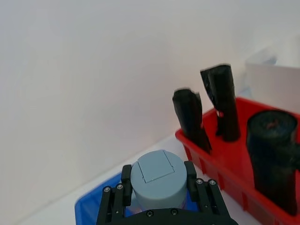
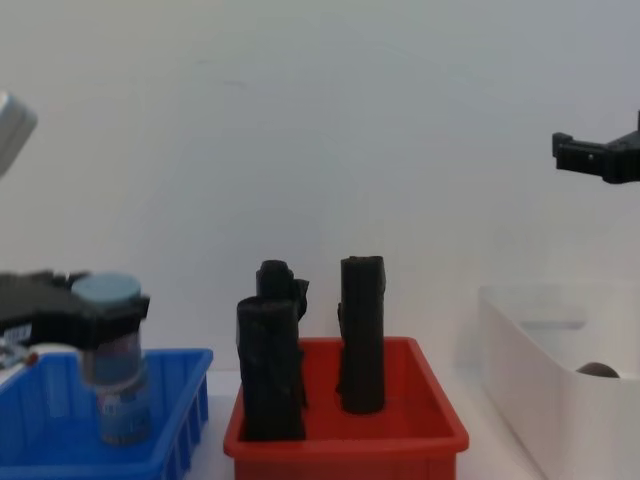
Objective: Pick the cotton swabs from the blue box and place them into the white box.
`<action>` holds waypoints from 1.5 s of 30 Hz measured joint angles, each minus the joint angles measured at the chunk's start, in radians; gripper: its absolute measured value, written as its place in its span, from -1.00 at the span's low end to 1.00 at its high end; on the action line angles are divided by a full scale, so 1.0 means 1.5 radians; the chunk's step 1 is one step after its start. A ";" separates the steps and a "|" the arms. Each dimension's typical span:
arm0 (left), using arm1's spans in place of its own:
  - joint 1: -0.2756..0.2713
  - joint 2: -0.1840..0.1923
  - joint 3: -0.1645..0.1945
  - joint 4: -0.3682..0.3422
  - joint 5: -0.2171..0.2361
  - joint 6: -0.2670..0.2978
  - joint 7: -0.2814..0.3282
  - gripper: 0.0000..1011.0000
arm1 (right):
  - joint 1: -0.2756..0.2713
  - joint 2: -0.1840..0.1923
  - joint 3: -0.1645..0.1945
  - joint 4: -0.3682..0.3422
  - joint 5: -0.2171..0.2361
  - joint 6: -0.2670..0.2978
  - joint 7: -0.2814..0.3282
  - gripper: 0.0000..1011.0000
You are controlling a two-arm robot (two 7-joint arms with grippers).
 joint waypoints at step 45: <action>-0.087 -0.099 0.037 -0.217 0.154 -0.166 -0.071 0.33 | 0.081 -0.025 -0.054 0.073 -0.039 -0.046 0.367 0.98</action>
